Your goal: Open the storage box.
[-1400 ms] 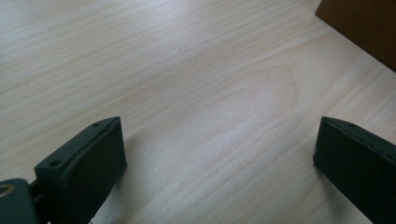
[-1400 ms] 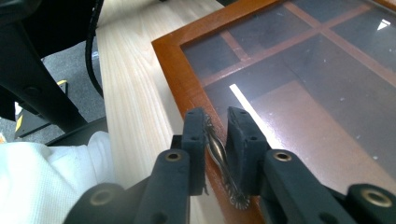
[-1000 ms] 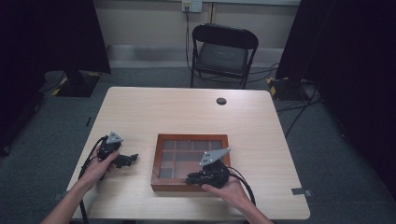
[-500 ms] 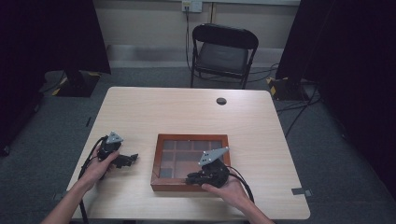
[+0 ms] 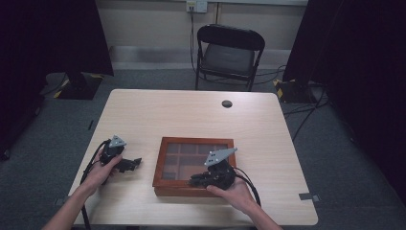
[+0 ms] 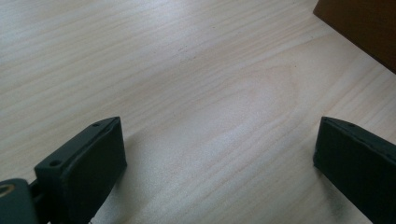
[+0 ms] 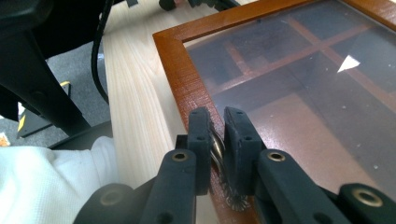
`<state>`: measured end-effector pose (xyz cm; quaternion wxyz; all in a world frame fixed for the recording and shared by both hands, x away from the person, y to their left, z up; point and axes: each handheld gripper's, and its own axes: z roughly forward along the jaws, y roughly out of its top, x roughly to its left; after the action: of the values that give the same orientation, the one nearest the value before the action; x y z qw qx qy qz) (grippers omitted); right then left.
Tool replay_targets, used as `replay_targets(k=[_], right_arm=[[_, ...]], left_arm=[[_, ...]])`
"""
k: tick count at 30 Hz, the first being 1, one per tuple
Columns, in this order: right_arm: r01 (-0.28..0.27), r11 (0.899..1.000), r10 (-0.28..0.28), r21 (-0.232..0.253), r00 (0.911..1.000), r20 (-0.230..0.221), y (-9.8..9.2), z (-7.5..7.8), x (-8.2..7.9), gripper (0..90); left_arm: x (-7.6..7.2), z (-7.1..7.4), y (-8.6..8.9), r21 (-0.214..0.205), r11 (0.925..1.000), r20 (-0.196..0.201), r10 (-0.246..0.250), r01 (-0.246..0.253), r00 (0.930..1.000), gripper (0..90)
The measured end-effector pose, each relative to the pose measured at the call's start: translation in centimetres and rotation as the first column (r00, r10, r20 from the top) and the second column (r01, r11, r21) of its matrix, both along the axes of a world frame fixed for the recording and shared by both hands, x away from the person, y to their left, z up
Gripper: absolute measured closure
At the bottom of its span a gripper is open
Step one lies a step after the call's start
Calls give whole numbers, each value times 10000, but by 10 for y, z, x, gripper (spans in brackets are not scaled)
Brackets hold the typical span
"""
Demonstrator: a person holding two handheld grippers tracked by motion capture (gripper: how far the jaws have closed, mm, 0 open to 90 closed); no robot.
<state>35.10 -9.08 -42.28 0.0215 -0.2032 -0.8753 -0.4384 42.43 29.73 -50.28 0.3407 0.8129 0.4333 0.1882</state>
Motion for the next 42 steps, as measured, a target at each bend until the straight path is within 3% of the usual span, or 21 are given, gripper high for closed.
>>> replay_targets(k=[42], right_arm=[[32, 9994, -38, 344, 9998, 176, -3, 39, 12, 819]], left_arm=[[0, 0, 0, -6, 10000, -3, 6, -6, 10000, 16]])
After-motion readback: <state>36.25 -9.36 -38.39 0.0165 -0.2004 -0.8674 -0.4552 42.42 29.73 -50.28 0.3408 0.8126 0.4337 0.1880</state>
